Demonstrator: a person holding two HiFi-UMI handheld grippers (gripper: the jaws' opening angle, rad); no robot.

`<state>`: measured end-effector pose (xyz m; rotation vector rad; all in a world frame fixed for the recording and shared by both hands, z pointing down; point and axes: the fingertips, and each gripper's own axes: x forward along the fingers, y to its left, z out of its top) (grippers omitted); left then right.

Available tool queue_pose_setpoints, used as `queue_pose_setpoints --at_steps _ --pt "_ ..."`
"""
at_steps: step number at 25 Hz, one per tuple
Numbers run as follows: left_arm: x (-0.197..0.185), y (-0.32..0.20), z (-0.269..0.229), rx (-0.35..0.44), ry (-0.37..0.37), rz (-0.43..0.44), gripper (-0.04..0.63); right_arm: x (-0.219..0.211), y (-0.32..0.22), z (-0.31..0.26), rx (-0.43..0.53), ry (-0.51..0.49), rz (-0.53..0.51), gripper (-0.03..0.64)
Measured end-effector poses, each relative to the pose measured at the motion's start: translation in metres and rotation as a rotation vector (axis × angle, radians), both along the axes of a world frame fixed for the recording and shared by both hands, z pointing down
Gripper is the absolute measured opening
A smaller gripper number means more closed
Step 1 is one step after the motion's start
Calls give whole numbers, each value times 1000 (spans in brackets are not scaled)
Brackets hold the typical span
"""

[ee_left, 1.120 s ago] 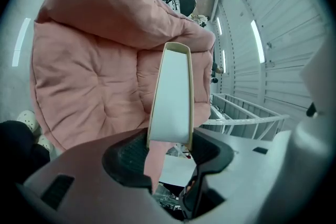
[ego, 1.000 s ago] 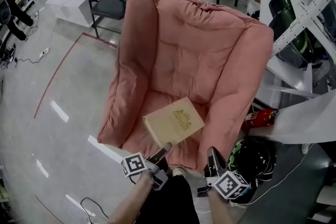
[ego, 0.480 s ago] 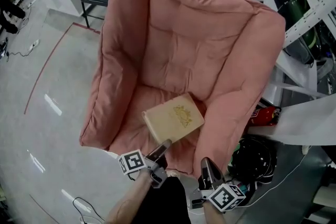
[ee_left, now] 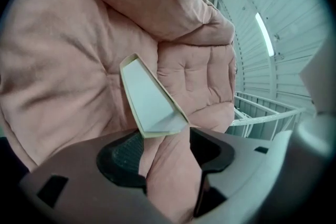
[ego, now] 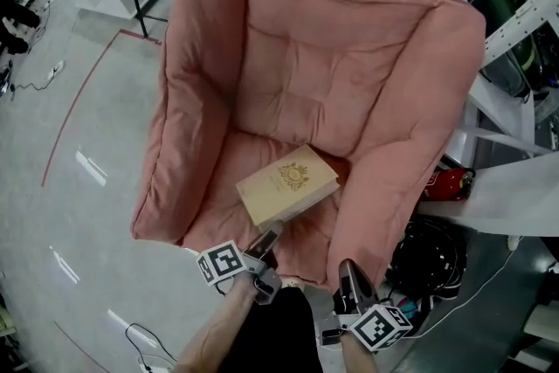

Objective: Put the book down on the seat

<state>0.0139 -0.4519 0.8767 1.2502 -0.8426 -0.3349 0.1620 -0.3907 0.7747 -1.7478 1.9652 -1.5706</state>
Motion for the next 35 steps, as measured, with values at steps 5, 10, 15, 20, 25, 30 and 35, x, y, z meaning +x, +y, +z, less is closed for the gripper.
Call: queue_pose_setpoints --at_steps 5,10,15,20,25,30,35 --pt "5 11 -4 -52 -4 32 305 -6 -1 -11 12 6 -21 12" --pt "14 32 -20 -70 18 76 307 -9 0 -26 22 8 -28 12" --pt "13 41 -44 -48 16 103 307 -10 -1 -45 35 13 -37 12" --pt "9 37 -78 11 -5 125 307 -15 -2 -66 52 13 -46 12" --pt "7 32 -117 109 -93 183 289 -25 -7 -89 81 21 -59 12" --pt "8 28 -161 199 -145 225 218 -32 -14 -118 117 14 -57 12" --pt "11 31 -201 288 -252 290 144 -32 -15 -151 157 31 -70 12"
